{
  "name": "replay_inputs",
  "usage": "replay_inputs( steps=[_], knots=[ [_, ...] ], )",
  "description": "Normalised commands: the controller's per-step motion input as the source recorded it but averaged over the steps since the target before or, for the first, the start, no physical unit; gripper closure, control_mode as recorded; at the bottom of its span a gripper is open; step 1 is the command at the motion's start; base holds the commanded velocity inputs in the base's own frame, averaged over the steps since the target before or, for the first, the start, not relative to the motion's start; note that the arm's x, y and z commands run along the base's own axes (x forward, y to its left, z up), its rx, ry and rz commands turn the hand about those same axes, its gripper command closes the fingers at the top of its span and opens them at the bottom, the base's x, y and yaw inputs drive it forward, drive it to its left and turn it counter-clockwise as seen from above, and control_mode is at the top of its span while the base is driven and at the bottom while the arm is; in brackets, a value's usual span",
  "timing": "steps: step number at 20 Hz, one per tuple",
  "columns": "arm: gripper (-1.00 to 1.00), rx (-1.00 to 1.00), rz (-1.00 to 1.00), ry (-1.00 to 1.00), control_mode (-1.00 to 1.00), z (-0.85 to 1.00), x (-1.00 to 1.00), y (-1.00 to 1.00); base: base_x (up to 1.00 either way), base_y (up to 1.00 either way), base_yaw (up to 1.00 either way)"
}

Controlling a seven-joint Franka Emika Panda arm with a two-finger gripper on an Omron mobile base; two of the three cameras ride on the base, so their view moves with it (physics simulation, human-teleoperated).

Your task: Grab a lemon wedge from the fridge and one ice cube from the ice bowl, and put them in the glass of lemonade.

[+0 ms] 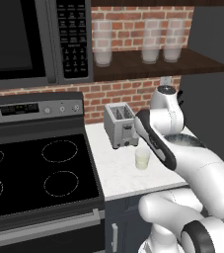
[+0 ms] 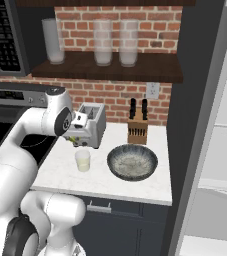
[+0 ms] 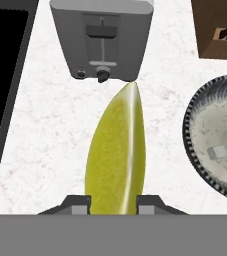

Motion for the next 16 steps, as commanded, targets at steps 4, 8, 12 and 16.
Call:
replay_inputs(
  steps=[4,8,12,16],
  knots=[
    [1.00,0.00,0.00,0.00,-1.00,0.00,0.01,0.00,0.00,0.00,0.00],
    [1.00,0.00,0.00,0.00,-1.00,0.00,0.00,0.00,0.00,0.00,0.00],
    [1.00,0.00,0.00,0.00,-1.00,0.00,0.00,0.00,0.00,0.00,0.00],
    [1.00,0.00,0.00,0.00,-1.00,0.00,0.04,0.00,0.00,0.00,0.00]
  ],
)
